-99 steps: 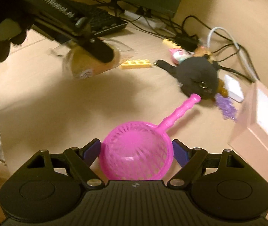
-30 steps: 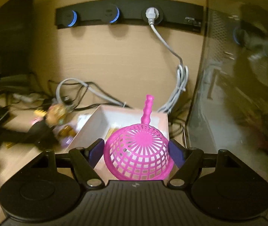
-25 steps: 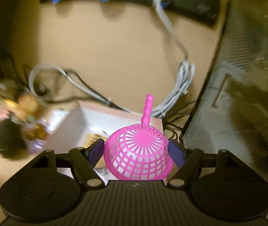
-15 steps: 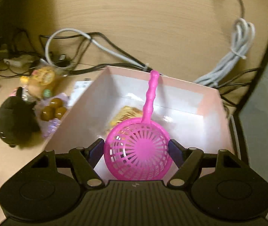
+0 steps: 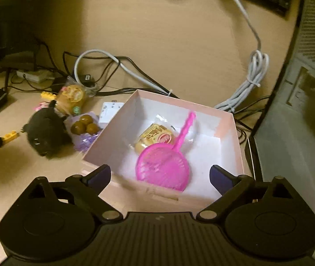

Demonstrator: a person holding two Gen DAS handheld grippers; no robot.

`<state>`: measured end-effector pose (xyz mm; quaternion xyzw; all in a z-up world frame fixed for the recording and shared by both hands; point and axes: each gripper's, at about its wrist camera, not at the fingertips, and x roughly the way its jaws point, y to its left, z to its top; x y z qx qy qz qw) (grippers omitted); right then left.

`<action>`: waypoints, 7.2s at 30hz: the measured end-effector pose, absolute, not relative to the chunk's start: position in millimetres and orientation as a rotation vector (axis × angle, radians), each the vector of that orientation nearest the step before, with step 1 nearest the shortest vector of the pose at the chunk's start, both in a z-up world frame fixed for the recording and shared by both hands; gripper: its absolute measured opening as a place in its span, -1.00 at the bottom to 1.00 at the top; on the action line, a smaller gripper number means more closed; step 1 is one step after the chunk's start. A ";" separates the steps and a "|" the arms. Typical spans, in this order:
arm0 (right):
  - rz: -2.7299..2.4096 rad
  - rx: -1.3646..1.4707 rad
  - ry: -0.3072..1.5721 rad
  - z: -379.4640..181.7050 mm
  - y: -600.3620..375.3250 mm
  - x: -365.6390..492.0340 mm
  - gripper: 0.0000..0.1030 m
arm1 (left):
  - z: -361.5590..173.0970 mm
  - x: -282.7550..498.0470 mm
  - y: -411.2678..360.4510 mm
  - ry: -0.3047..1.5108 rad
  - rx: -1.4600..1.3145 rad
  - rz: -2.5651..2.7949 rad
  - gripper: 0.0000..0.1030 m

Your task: Organize objects

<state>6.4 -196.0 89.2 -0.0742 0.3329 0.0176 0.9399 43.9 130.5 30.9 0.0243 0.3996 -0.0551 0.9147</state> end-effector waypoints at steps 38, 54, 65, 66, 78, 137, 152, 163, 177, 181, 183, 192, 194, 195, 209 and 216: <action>0.016 -0.074 0.645 40.1 124.7 190.9 0.86 | 45.3 -32.3 310.2 0.804 -0.381 -0.022 -0.67; 0.038 -0.006 0.770 19.2 119.1 242.2 0.23 | 54.8 -28.0 311.5 0.823 -0.354 0.028 -0.67; 0.254 -0.045 0.777 52.5 99.1 147.0 0.23 | 60.7 -22.7 270.3 0.839 -0.298 -0.035 -0.67; 0.277 -0.059 0.771 57.1 96.1 134.8 0.23 | 61.0 -23.6 266.5 0.839 -0.294 -0.041 -0.67; 0.401 -0.304 0.799 44.1 32.5 -7.6 0.23 | 52.3 -41.0 221.5 0.868 -0.301 -0.102 -0.67; -0.098 0.006 0.663 98.5 -217.5 -143.5 0.24 | 106.6 37.9 -60.6 0.764 -0.019 -0.610 -0.67; -0.062 0.079 0.636 99.5 -231.9 -137.9 0.24 | 83.7 88.2 -79.3 0.735 -0.107 -0.524 -0.60; -0.042 0.152 0.551 134.2 -243.0 -1.5 0.24 | 45.8 0.7 41.0 0.866 -0.138 -0.293 -0.60; 0.016 0.097 0.667 105.8 -196.1 82.6 0.68 | 31.7 -9.7 107.9 0.909 -0.246 -0.174 -0.60; 0.204 -0.036 0.653 98.0 -135.3 72.1 0.82 | 35.9 -9.6 115.3 0.884 -0.255 -0.179 -0.60; 0.279 -0.087 0.656 92.7 -109.8 71.9 0.90 | 38.0 -9.9 120.9 0.874 -0.264 -0.174 -0.60; 0.351 -0.210 0.780 46.6 -40.5 104.3 0.75 | 42.1 -25.8 156.1 0.852 -0.302 -0.122 -0.60; 0.364 -0.207 0.802 45.5 -31.2 103.1 0.33 | 42.8 -29.2 162.6 0.849 -0.303 -0.113 -0.60; 0.358 -0.215 0.800 45.2 -28.1 101.0 0.27 | 42.7 -30.3 165.7 0.849 -0.306 -0.108 -0.60; 0.368 -0.180 0.827 49.2 -51.6 -2.3 0.22 | 35.1 -15.5 143.5 0.861 -0.185 -0.158 -0.60; 0.277 -0.135 0.763 58.0 -92.5 -47.1 0.73 | 39.4 23.0 113.3 0.811 -0.047 -0.233 -0.60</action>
